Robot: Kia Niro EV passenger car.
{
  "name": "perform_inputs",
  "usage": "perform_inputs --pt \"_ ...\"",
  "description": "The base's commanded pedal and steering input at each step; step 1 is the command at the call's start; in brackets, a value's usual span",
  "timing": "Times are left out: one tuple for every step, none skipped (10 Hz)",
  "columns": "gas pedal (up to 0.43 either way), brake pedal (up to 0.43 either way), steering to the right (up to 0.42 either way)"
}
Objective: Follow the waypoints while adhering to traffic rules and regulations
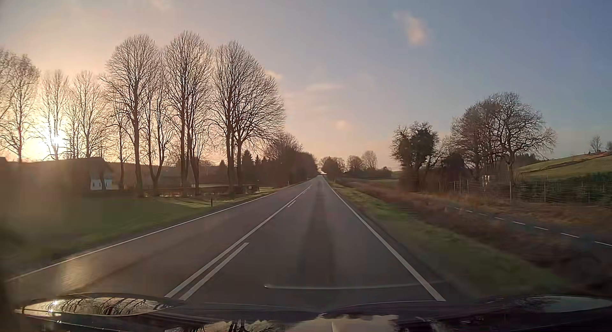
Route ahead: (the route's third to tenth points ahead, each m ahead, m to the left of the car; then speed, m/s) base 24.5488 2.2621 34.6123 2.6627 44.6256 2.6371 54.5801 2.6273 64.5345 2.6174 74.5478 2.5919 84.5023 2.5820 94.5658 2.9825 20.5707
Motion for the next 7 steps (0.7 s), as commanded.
perform_inputs --pt "0.248 0.0 -0.001" --pt "0.248 0.0 -0.001" --pt "0.24 0.0 -0.001" --pt "0.228 0.0 0.0" --pt "0.22 0.0 0.0" --pt "0.22 0.0 0.0" --pt "0.22 0.0 0.0"
